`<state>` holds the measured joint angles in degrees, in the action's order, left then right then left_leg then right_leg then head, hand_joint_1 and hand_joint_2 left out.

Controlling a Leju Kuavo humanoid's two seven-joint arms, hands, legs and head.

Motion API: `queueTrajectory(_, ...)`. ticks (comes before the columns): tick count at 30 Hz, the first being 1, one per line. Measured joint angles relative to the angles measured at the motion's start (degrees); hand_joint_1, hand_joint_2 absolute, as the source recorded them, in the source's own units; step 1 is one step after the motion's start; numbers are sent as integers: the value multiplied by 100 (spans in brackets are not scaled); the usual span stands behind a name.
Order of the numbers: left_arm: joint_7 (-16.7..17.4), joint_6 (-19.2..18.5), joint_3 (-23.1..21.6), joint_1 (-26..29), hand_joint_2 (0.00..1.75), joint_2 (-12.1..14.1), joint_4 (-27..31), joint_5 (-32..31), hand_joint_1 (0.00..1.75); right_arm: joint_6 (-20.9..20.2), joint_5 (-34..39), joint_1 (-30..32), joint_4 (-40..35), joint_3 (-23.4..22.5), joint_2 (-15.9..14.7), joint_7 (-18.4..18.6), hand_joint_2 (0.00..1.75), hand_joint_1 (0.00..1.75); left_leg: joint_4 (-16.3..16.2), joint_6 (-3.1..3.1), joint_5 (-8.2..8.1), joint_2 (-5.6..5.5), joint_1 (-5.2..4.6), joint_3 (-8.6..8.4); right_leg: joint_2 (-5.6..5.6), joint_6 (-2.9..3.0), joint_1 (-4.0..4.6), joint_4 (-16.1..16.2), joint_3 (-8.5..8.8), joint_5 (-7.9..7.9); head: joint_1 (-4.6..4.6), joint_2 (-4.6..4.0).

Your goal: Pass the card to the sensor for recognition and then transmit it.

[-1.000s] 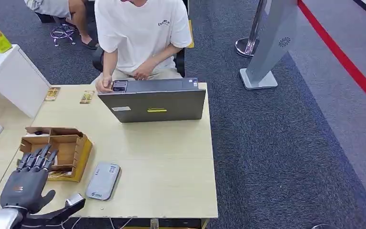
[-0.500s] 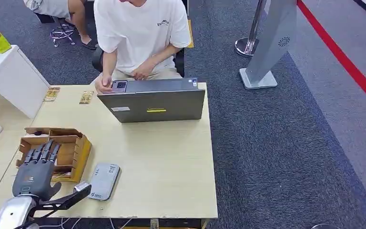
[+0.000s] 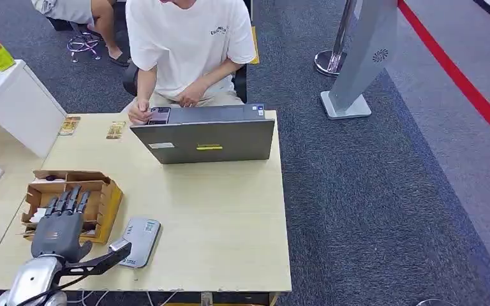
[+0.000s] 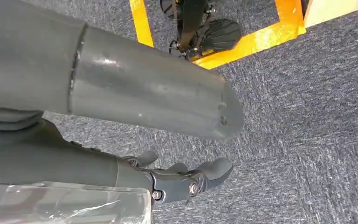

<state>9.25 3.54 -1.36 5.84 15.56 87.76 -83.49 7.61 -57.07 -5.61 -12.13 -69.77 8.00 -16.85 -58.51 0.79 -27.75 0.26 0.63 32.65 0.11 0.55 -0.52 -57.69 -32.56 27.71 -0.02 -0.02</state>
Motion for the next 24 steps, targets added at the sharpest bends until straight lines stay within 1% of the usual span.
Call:
queueTrajectory(10, 0, -7, -4, 23, 175, -26, -48, 22, 0, 2, 28, 1, -2, 0, -7, 7, 0, 0, 0, 0, 0, 0, 0, 1, 0, 0, 0, 0, 1, 0, 0, 0)
queueTrajectory(15, 81, -109, -4, 236, 175, 15, 196, 33, 0, 11, 48, 5, -2, 0, -24, 11, 0, 0, 0, 0, 0, 0, 0, 1, 1, 0, 0, 0, 0, 0, 0, 0)
queueTrajectory(19, 118, -203, -2, 247, 175, 79, 321, 53, 0, 2, 28, 4, -2, 0, -28, 28, 0, 0, 0, 0, 0, -4, 0, 3, -3, 0, 0, 0, 1, 0, 0, 0)
queueTrajectory(24, 151, -245, -2, 248, 175, 83, 415, 50, 0, 0, 4, 4, -2, 0, -31, 28, 0, 0, 0, 3, 2, -3, 0, 2, -2, 0, 0, 0, 1, 0, 0, 0)
